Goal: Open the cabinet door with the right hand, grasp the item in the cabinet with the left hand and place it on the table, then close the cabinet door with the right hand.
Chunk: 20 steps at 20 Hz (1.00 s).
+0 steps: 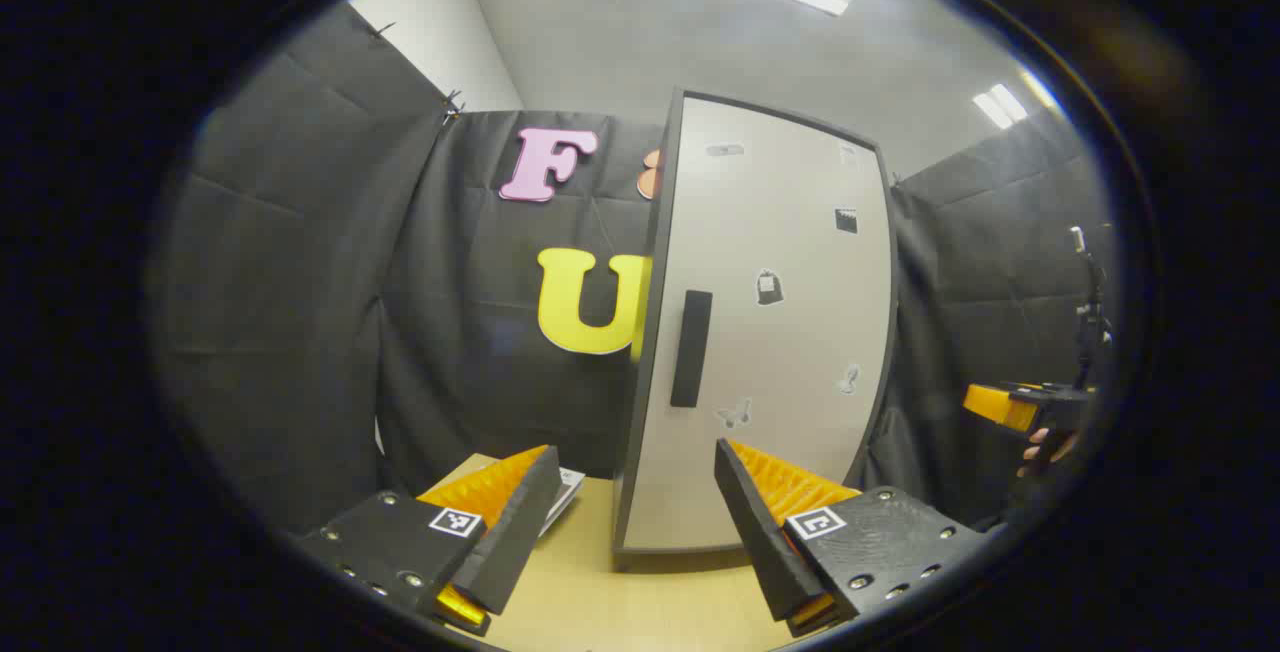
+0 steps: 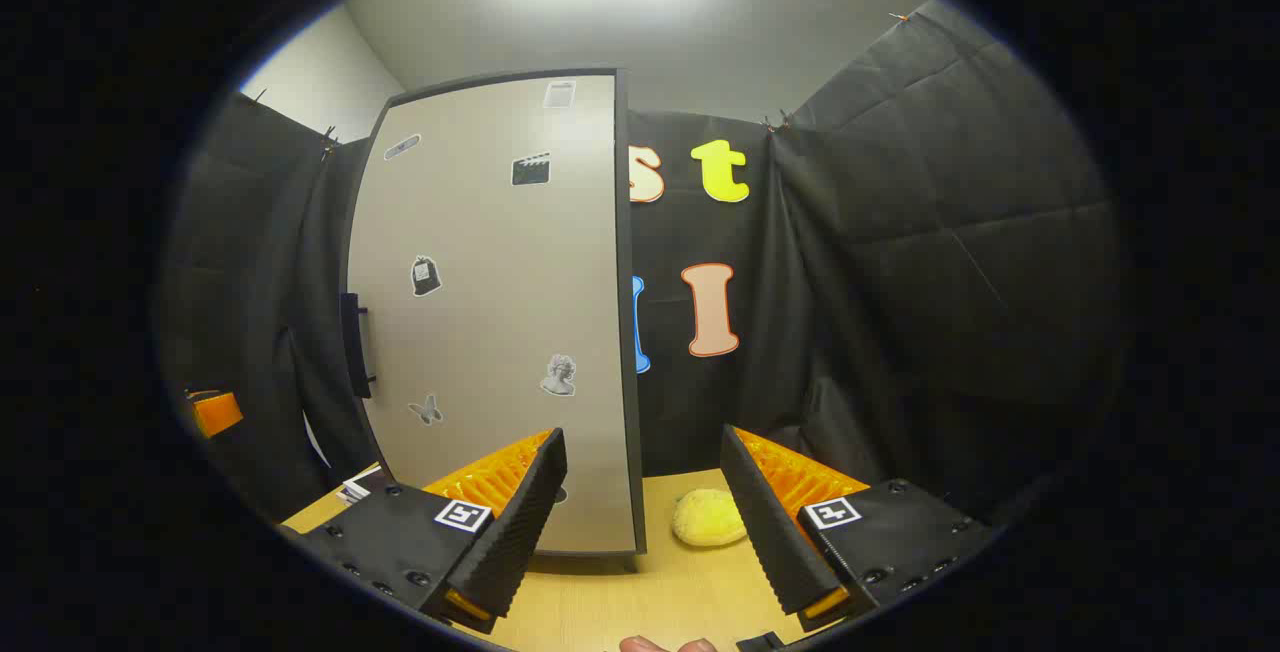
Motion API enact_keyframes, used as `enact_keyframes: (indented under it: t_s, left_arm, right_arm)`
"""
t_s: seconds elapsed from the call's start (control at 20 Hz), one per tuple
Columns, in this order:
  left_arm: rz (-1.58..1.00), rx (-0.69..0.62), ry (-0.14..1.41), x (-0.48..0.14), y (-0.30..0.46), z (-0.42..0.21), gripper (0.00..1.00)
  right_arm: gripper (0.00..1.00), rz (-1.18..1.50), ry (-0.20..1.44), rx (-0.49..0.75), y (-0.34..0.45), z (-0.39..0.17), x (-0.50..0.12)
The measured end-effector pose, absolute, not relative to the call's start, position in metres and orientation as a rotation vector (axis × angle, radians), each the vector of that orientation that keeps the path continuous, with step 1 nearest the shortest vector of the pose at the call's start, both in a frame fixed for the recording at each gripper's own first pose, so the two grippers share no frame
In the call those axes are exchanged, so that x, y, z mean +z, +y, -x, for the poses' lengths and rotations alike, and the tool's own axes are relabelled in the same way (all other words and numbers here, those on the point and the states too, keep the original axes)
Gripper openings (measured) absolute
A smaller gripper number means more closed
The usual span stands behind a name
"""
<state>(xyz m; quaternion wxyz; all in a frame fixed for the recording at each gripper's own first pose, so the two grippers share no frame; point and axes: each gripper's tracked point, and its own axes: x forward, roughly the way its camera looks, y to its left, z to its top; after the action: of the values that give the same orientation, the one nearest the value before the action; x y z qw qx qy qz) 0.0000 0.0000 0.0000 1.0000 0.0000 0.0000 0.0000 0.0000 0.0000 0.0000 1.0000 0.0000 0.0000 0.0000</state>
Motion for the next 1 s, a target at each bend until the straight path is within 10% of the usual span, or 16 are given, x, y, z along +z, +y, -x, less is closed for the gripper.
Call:
enact_keyframes:
  t_s: [1.0]
  left_arm:
    - [-0.017,0.032,0.002,0.0,0.022,0.021,0.95]
  right_arm:
    - [0.98,0.029,0.01,0.077,0.041,0.002,0.004]
